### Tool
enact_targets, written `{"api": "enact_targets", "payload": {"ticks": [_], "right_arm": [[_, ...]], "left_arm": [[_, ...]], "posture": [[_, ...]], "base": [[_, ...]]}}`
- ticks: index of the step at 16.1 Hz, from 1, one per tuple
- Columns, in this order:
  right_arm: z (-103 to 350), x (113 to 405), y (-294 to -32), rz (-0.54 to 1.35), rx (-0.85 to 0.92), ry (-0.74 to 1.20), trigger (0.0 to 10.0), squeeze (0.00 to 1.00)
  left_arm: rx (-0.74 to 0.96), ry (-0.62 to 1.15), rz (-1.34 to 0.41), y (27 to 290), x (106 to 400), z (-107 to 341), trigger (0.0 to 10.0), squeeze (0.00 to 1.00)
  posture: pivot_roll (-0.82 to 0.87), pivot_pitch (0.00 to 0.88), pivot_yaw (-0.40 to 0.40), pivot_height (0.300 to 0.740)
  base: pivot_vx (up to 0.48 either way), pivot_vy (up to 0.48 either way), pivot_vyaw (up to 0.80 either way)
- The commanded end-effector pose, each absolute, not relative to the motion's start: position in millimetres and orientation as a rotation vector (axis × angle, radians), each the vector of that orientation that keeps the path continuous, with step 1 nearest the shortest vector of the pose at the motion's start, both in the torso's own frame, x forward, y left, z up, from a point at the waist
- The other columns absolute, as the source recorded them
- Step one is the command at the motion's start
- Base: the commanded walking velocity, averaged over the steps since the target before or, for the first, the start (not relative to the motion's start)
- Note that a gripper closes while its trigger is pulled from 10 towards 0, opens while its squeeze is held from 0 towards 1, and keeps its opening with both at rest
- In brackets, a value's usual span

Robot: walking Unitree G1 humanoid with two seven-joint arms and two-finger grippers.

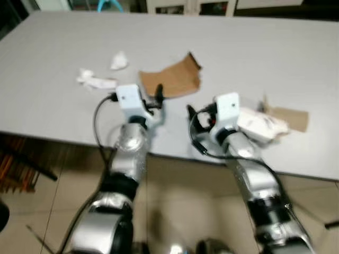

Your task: Picking trash to rubbish bin

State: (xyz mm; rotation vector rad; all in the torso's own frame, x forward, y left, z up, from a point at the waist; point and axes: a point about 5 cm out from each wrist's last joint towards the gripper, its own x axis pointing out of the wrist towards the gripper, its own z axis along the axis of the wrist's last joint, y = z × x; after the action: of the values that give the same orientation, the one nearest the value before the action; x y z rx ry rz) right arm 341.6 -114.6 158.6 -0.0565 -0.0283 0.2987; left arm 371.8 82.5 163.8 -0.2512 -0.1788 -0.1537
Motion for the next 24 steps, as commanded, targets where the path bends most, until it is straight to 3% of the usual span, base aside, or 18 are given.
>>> {"api": "enact_targets", "payload": {"ticks": [1,7,18,24], "right_arm": [[163,341,-112,0.304,-0.046,-0.041,10.0,0.00],[162,341,-112,0.304,-0.044,-0.041,10.0,0.00],[162,340,-112,0.302,-0.037,-0.043,10.0,0.00],[161,339,-112,0.303,-0.040,-0.041,10.0,0.00]], "left_arm": [[-0.229,-0.177,-0.155,85,372,163,10.0,0.00],[-0.217,-0.190,-0.150,85,371,165,10.0,0.00],[-0.225,-0.143,-0.156,79,371,161,10.0,0.00],[-0.192,-0.163,-0.467,51,366,167,10.0,0.00]], "posture": [[-0.04,0.198,0.052,0.740],[-0.04,0.197,0.052,0.740],[-0.04,0.197,0.059,0.740],[-0.05,0.198,0.056,0.740]], "base": [[0.382,0.000,0.00],[0.377,0.000,0.00],[0.000,0.000,0.00],[0.000,0.000,0.00]]}}
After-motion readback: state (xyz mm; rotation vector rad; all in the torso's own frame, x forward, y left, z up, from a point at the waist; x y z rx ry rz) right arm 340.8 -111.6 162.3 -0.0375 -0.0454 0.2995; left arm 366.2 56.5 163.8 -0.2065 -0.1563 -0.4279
